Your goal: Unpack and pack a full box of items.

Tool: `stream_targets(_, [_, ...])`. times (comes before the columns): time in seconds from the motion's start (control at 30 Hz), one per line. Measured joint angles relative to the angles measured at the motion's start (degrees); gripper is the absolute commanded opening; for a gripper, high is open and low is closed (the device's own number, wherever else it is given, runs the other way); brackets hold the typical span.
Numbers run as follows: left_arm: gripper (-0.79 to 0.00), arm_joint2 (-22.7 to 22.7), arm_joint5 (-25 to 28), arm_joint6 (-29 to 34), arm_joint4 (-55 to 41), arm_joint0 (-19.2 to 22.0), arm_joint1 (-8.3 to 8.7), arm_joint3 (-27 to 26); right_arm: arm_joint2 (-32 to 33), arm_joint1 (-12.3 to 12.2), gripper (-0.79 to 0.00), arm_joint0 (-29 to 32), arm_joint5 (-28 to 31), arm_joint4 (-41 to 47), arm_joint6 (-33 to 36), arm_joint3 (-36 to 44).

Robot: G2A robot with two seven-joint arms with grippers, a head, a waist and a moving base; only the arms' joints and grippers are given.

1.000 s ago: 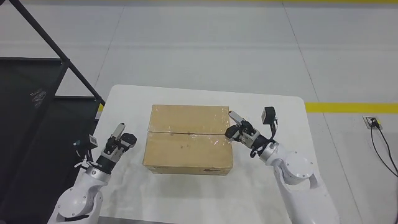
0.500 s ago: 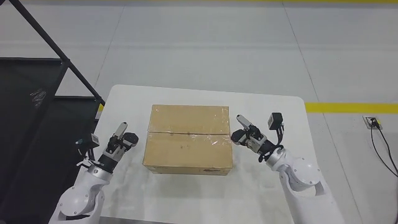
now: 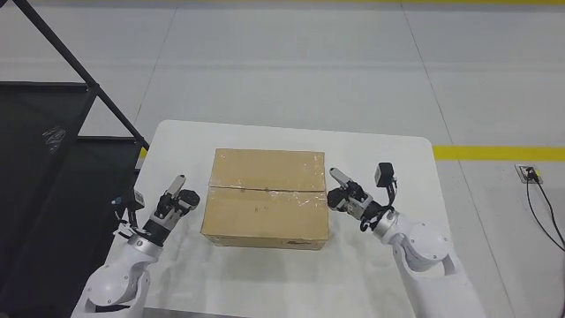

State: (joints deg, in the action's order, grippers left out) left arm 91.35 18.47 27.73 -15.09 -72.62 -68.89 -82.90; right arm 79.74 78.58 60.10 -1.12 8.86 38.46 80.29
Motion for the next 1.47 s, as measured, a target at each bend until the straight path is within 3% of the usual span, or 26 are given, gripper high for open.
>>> stream_targets(0.47, [0.0, -0.58, -0.33, -0.31, 0.21, 0.33, 0.11, 0.04, -1.14, -0.39, 0.0, -1.84, -0.6, 0.03, -1.28, -4.24])
stream_targets(1.0, [0.0, 2.22, -0.08, -1.34, -0.83, -0.11, 0.59, -0.97, 7.66, -1.98, -0.001, -0.21, 4.57, 6.43, -4.08, -3.51])
stream_targets(1.47, [0.0, 2.33, -0.13, -1.3, -0.98, -0.18, 0.61, -0.97, 7.65, -1.98, 0.0, -0.21, 4.55, 6.38, -4.04, -3.53])
